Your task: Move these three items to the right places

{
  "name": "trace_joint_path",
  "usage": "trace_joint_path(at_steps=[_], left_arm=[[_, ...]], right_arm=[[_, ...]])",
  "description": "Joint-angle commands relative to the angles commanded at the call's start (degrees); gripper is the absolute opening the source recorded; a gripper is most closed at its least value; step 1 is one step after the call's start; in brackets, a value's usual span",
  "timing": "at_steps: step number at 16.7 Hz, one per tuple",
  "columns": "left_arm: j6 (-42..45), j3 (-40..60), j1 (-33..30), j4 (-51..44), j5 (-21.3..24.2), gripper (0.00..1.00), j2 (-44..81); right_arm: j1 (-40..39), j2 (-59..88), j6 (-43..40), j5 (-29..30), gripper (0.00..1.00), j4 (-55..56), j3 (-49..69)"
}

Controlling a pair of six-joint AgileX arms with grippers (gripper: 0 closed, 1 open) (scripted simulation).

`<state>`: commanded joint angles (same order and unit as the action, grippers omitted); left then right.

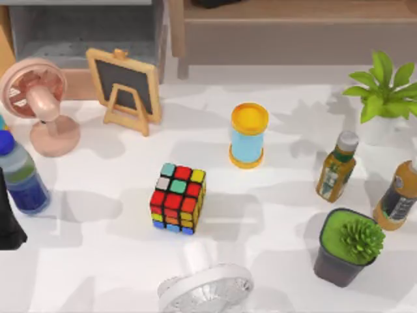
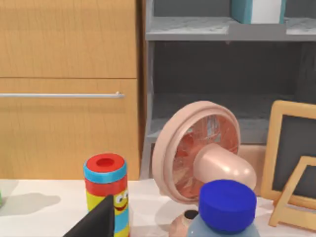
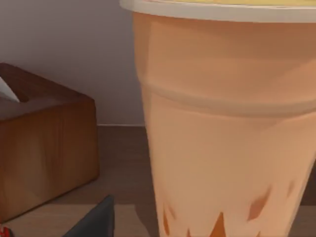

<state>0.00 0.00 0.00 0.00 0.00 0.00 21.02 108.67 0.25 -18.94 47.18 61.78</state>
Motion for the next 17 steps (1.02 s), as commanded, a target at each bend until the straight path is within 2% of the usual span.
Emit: trace_joint_path(at_steps=[8,14,17], left_arm=[[0.0,0.0,0.0,0.0,0.0,1.0,0.0],[0.0,0.0,0.0,0.0,0.0,1.0,0.0],[0.0,0.0,0.0,0.0,0.0,1.0,0.0]], right_arm=[[-2.66,11.68,-0.07,2.74,1.0,-5.85,17.65],[-2.8,12.94,-0.09,3.05,1.0,-6.57,19.54],[-2.8,12.94,-0.09,3.05,0.77,-6.57,19.54]])
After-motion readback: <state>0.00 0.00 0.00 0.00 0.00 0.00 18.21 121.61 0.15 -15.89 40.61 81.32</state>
